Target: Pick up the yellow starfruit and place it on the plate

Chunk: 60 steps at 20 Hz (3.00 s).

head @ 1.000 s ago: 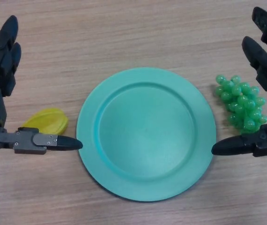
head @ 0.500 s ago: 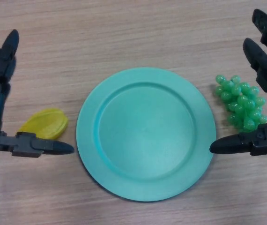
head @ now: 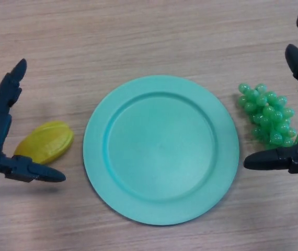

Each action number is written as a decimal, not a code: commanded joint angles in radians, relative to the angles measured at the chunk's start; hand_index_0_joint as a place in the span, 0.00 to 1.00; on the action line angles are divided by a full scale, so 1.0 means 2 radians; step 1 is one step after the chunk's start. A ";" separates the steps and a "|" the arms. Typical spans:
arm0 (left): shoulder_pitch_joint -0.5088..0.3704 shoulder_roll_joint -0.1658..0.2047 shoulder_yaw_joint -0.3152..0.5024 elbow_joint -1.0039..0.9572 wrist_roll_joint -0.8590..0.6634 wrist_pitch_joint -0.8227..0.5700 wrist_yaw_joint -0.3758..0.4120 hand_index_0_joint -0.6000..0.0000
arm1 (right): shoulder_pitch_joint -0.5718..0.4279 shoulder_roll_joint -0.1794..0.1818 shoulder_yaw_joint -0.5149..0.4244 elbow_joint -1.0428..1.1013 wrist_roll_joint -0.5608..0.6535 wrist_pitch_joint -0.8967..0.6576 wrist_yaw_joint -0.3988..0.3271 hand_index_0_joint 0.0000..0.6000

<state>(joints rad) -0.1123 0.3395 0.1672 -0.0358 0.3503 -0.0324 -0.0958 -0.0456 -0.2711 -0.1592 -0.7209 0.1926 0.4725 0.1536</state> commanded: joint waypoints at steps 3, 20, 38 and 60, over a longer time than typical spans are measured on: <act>-0.020 0.018 0.012 0.018 0.031 -0.075 0.071 1.00 | -0.013 -0.012 -0.035 -0.037 0.032 -0.058 -0.016 0.00; -0.001 0.027 0.017 0.034 0.109 -0.068 0.087 0.75 | -0.016 -0.016 -0.042 -0.053 0.041 -0.027 -0.016 0.00; 0.033 -0.020 -0.013 -0.224 -0.005 0.113 -0.070 0.00 | -0.017 -0.013 -0.038 -0.054 0.043 -0.023 -0.021 0.00; 0.011 -0.066 -0.128 -0.176 0.020 0.091 -0.074 1.00 | -0.020 -0.013 -0.025 -0.062 0.020 -0.013 -0.009 0.00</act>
<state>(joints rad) -0.0650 0.1985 -0.1225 -0.3259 0.3805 0.2338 -0.2974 -0.0600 -0.2732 -0.1842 -0.7953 0.2352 0.5416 0.1256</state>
